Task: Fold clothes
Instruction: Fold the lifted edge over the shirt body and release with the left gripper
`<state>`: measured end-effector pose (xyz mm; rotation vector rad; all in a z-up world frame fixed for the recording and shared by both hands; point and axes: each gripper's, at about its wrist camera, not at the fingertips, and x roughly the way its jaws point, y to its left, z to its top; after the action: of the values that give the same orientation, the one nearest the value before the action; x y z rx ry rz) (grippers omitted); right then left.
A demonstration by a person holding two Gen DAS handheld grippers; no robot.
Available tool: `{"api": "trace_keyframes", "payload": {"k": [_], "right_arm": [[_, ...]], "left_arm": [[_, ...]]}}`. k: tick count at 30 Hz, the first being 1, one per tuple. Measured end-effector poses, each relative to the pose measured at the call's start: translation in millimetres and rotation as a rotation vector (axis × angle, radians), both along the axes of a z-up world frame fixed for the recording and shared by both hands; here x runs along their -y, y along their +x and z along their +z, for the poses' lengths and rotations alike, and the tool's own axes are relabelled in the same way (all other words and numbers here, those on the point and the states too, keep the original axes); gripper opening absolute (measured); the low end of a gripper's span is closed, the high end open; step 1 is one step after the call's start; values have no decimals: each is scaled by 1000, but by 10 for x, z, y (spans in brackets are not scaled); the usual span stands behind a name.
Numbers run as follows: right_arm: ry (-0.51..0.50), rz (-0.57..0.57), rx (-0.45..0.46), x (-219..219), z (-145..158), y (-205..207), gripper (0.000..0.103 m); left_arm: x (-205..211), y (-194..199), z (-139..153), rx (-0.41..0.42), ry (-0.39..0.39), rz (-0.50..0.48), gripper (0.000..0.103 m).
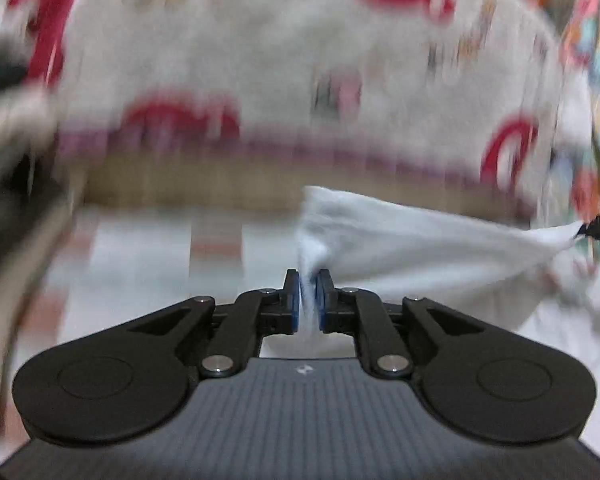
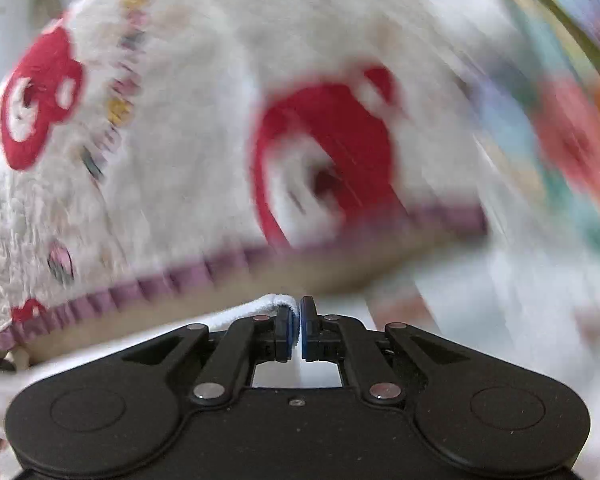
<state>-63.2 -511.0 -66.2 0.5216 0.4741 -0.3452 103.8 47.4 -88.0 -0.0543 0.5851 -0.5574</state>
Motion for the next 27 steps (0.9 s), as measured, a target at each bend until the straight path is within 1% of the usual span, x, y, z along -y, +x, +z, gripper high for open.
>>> {"api": "trace_keyframes", "payload": {"k": [1, 3, 4, 6, 7, 8, 9, 10, 12, 14, 16, 17, 19, 23, 24, 25, 26, 27], "right_arm": [[23, -12, -41, 10, -121, -66, 5], [58, -26, -132, 44, -292, -155, 5], [72, -24, -139, 76, -306, -198, 5], [81, -11, -109, 124, -263, -236, 5], [72, -6, -100, 110, -259, -206, 5], [64, -1, -90, 96, -256, -177, 5], [55, 4, -81, 82, -252, -148, 5], [38, 14, -81, 63, -262, -144, 5], [0, 34, -86, 35, -302, -161, 5], [-2, 37, -74, 64, -288, -232, 5], [26, 29, -59, 127, -275, -263, 5], [40, 29, -52, 156, -287, -272, 5], [35, 35, -61, 187, -300, -276, 5], [49, 42, -60, 212, -342, -246, 7], [59, 43, -57, 227, -355, -245, 8], [69, 44, -53, 244, -369, -246, 8], [80, 44, -51, 256, -383, -245, 8], [90, 43, -49, 267, -398, -241, 9]], "left_arm": [[-64, -90, -99, -73, 11, 4, 10], [-197, -241, -143, -109, -13, 13, 9], [-255, -318, -144, -122, -28, 15, 10], [-287, -367, -104, -133, -47, 17, 12], [-288, -374, -80, -136, -61, 17, 18], [-260, -391, -60, -145, -70, 10, 22], [-230, -408, -40, -154, -78, 1, 28], [-161, -419, -29, -161, -73, -35, 30], [45, -512, -61, -154, 9, -139, 31], [291, -630, -142, -137, 150, -246, 31], [509, -754, -257, -125, 291, -337, 34], [584, -809, -317, -127, 347, -369, 34], [645, -890, -409, -134, 412, -392, 40], [640, -859, -525, -180, 435, -350, 42], [641, -841, -545, -190, 435, -336, 42], [644, -834, -558, -193, 434, -331, 37], [647, -819, -556, -184, 442, -324, 29], [650, -805, -553, -176, 451, -316, 5]]}}
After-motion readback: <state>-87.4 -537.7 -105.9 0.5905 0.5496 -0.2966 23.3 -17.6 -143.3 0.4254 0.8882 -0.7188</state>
